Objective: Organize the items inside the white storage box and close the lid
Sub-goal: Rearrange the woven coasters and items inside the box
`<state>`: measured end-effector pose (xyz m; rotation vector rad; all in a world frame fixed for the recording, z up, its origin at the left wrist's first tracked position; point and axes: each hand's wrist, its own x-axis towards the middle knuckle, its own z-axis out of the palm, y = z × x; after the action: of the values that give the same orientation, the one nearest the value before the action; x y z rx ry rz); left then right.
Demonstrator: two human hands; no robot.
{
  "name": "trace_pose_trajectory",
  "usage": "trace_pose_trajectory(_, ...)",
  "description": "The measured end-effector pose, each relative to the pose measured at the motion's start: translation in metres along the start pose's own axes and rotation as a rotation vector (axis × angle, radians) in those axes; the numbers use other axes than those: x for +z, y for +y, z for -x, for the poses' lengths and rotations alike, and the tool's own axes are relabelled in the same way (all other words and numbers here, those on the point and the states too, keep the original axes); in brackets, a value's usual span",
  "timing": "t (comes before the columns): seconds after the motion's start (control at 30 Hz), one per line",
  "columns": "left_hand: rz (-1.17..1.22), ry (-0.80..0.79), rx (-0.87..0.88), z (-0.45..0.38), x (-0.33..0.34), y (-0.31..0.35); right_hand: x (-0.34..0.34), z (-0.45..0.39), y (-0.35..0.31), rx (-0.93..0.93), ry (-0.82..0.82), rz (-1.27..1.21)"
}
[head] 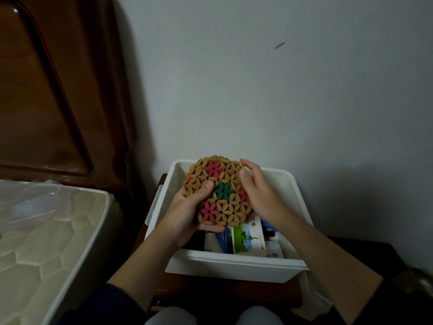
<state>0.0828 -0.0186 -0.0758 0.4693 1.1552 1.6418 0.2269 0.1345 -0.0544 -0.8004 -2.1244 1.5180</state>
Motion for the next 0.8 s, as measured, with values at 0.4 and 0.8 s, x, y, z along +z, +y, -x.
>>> trace_pose_trajectory(0.4,0.076,0.285,0.161,-0.036,0.005,-0.022,-0.019,-0.003,0.099,0.691,-0.082,0.473)
trace_pose_trajectory(0.8,0.061,0.37,0.206,-0.038,0.003,-0.023,-0.027,-0.009,0.069,0.824,0.171,-0.581)
